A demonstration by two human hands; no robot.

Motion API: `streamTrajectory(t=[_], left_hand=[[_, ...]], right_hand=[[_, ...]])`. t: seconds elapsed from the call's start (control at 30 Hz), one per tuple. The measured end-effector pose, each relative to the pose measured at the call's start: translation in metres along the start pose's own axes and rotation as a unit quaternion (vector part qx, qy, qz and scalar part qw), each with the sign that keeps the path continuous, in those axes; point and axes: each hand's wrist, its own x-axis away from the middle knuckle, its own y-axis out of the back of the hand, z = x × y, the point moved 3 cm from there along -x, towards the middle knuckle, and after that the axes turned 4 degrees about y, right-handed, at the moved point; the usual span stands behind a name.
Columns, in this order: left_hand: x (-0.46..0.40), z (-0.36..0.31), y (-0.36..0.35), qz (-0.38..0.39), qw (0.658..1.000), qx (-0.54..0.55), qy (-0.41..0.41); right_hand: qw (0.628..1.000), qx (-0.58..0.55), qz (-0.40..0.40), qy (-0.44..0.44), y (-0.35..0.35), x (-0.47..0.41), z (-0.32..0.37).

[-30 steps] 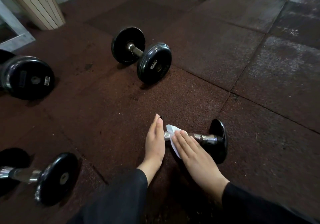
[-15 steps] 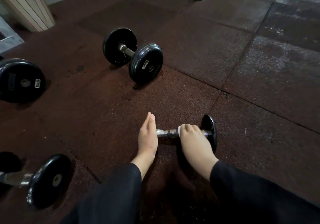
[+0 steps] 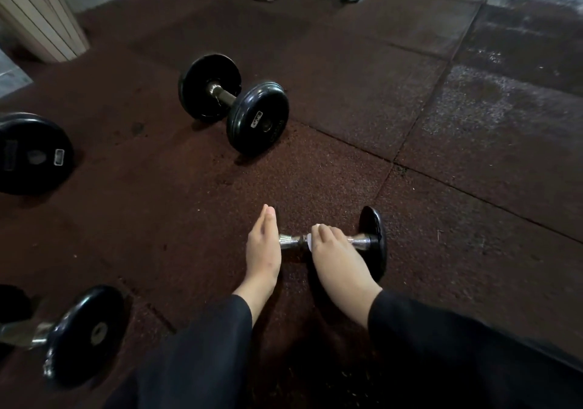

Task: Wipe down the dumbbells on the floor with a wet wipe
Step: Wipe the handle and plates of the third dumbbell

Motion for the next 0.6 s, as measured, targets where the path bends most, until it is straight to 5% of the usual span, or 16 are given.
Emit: streamTrajectory(t=[0.2, 0.37, 0.6], left_hand=[[0.002, 0.001, 0.0, -0.005, 1.0, 0.018, 0.008], [0.002, -0.002, 0.0, -0.002, 1.0, 0.021, 0.017], [0.002, 0.0, 0.0, 0.003, 0.999, 0.031, 0.018]], right_hand=[[0.988, 0.084, -0.015, -0.125, -0.013, 0.025, -0.002], [0.99, 0.115, -0.008, -0.08, -0.005, 0.009, -0.001], [0.976, 0.126, 0.067, -0.163, 0.003, 0.017, -0.006]])
